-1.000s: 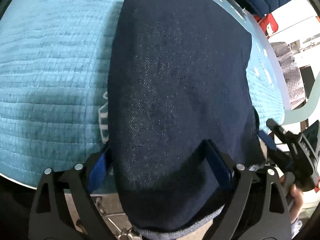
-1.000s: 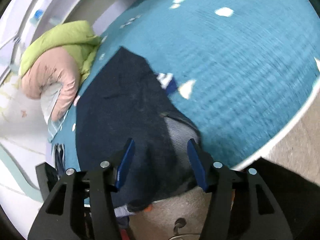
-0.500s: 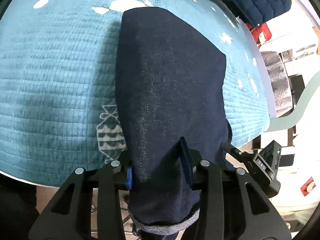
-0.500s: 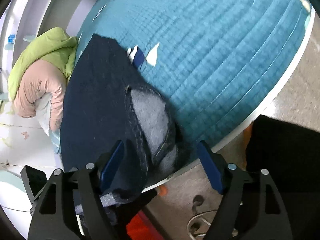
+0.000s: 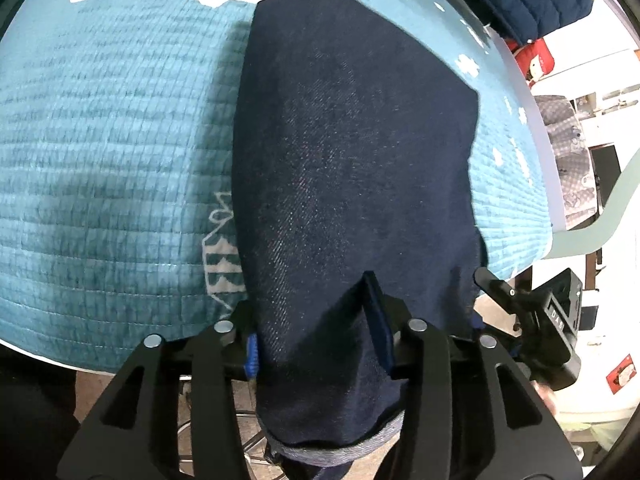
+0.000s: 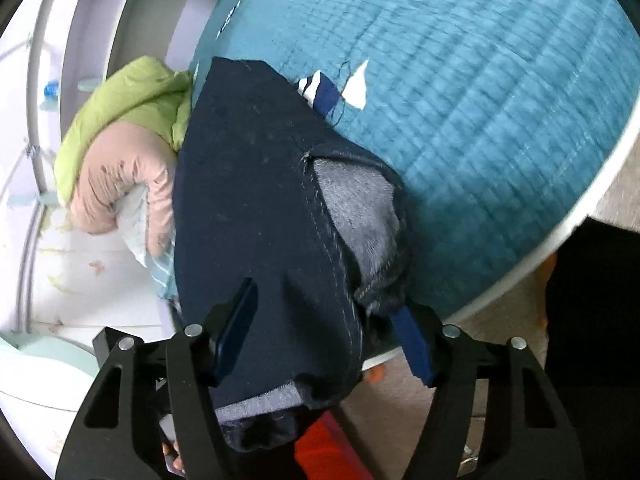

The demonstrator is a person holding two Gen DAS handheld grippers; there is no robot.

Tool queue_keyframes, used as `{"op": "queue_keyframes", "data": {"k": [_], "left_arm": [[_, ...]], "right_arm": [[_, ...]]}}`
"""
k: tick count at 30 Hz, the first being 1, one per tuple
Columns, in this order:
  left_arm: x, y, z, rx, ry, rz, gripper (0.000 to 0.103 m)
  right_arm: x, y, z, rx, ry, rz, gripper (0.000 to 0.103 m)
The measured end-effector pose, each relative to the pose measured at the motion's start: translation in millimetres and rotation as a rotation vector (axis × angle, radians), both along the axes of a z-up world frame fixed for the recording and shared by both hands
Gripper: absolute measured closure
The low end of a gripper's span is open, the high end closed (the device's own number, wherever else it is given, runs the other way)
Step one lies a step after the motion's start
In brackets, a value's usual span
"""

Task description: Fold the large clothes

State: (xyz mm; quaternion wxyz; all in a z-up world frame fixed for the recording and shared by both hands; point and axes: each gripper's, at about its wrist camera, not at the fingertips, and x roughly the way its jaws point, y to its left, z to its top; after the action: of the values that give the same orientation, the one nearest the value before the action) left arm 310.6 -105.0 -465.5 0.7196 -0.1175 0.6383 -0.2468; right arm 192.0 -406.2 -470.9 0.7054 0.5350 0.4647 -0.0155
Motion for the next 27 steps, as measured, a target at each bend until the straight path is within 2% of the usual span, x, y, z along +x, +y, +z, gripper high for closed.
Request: {"op": "queue_keyframes", "data": {"k": [3,4,6,8,11,13,14,15,16,17,18,20,22,27], "left_arm": [[-1.8,-3.7,-8.7,0.016,-0.009,0.001,0.05],[-2.8,-4.0,-11.5,0.015,-0.008,0.002,0.045],[-4.0,-6.9,-15.4,0.018,-0.006,-0.001,0.042],[-4.2,-8.8,-15.8,0.023,-0.017,-0.003,0.04],[-3.0,-10.5,-17.1,0.021,-0.009,0.001,0.038],[-4.1,-15.2,-14.8,0.04,-0.026,-0.013,0.038],[-5.5,-17.6,-12.6,0.048,-0.038,-0.016,0.039],[-6.9,-18.7,-9.2,0.056,-0.059,-0.023,0.045],[-9.7,-20.2,-2.6,0.066,-0.098,-0.035,0.053],[-13.0,-21.4,3.4,0.076,-0.135,-0.052,0.056],[-17.9,-24.5,12.4,0.092,-0.189,-0.076,0.06],[-25.8,-29.1,29.0,0.107,-0.273,-0.109,0.063],[-31.1,-31.8,50.3,0.115,-0.359,-0.138,0.065],[-31.8,-20.8,89.8,0.087,-0.455,-0.172,0.067]], "right_arm": [[8.1,2.8,-4.9,-0.028,0.015,-0.01,0.038],[9.4,5.4,-2.5,-0.039,0.011,-0.004,0.038],[11.2,12.8,9.4,-0.034,-0.06,0.015,0.045],[15.9,17.9,19.4,-0.063,-0.103,0.04,0.045],[23.6,17.4,-1.0,-0.046,-0.037,0.018,0.043],[29.5,19.1,-5.5,-0.029,-0.042,0.009,0.043],[32.2,20.9,-2.0,-0.047,-0.046,0.025,0.048],[34.6,24.4,5.6,-0.106,-0.038,0.046,0.066],[35.7,29.4,13.2,-0.147,-0.055,0.068,0.072],[35.8,34.5,21.8,-0.167,-0.081,0.083,0.081],[37.4,39.8,29.0,-0.201,-0.093,0.095,0.083],[44.6,57.5,55.7,-0.338,-0.138,0.152,0.084],[51.4,73.6,78.1,-0.404,-0.183,0.182,0.085],[61.8,102.9,127.1,-0.521,-0.283,0.245,0.086]]}}
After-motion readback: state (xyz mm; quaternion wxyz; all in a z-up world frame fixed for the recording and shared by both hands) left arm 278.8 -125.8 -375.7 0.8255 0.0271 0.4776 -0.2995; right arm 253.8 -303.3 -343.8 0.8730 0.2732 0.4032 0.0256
